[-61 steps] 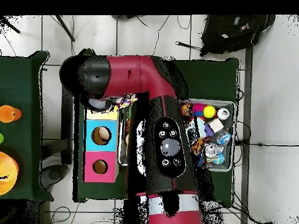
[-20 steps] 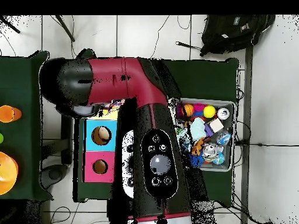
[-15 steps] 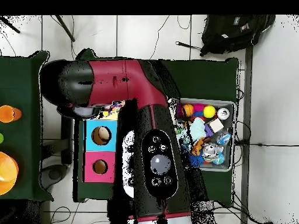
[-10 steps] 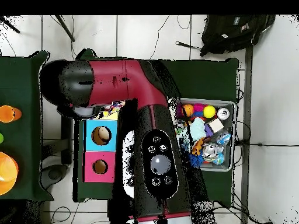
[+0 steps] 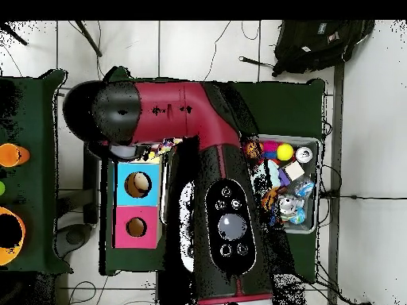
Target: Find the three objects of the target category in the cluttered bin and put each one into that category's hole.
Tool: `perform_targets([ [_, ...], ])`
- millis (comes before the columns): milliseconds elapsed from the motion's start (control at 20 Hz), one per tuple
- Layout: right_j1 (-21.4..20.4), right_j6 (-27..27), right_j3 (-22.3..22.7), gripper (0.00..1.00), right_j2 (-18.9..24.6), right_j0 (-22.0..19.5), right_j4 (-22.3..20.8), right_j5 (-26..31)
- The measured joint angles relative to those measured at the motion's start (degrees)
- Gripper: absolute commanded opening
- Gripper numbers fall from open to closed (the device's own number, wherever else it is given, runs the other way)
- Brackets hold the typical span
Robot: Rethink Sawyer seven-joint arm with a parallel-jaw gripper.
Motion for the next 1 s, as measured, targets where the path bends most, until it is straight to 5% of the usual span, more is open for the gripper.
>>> perform_targets([
  [1000,-0.05,0.00,2.76,0.00,0.00,-1.57,-0.31,-0.62],
])
